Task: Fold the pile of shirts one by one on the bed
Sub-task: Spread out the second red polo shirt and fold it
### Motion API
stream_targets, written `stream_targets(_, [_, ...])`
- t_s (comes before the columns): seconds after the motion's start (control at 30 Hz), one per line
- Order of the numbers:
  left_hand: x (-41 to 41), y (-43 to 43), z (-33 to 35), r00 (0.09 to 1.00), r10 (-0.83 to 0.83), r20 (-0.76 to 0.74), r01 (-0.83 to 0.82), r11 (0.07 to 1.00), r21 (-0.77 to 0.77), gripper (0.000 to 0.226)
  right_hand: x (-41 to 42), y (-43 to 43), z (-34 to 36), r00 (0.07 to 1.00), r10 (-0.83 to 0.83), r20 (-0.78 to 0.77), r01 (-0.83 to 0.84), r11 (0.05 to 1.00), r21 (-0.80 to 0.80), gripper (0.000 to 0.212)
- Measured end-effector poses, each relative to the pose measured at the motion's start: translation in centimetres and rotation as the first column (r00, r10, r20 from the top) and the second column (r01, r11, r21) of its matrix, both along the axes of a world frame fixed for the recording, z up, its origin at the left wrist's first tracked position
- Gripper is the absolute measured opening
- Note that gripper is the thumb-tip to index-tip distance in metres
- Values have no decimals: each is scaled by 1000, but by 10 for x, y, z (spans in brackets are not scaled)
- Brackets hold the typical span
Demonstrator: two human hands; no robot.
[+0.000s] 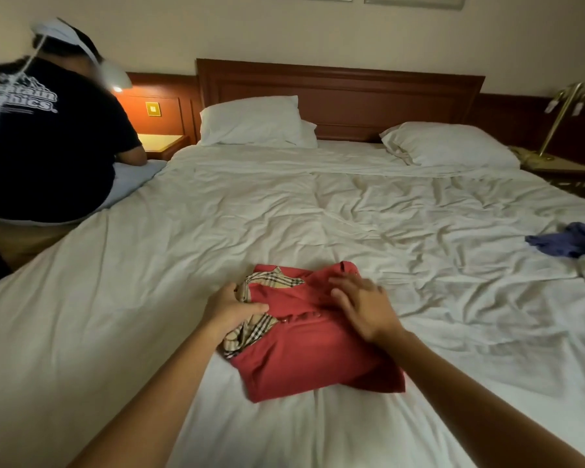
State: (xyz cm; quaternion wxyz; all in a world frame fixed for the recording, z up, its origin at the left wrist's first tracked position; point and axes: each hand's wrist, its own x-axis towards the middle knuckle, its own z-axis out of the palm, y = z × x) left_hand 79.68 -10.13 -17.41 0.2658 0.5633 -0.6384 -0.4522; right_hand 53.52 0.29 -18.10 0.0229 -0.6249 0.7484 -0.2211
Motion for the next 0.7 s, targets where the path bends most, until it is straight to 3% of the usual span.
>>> stream_targets(0.1, [-4,-6,9,991,-133,-1,132,989,65,57,-26,-26,7,943,-195,268,198,980,18,41])
stream_targets(0.17, [-11,-7,10,971,-237,-8,237,966,105,55,-37,-40,4,845,-238,478,201,971,129,47])
stream_targets(0.3, [-15,-10,12,948,-314,47,294,926,235,52,-48,-53,-1,710,-203,674,137,979,151,60])
stream_targets(0.4, [-17,-29,35,931,-351,100,315,911,265,39,-58,-37,18,511,-201,835,120,979,163,58])
stream_targets(0.47, [-26,-50,57,934,-332,133,315,940,133,55,-63,-11,34,380,-189,905,59,982,180,48])
stream_targets(0.53, [-41,-67,79,938,-311,153,323,945,-58,79,-64,26,43,397,-160,904,-56,979,197,33])
stream_targets(0.6, [-57,-74,91,925,-299,232,343,922,-178,84,-60,68,45,461,-221,859,-89,952,292,33])
stream_targets(0.7, [-73,-64,81,803,-229,550,367,917,-154,96,-52,109,39,552,-364,750,7,902,432,39])
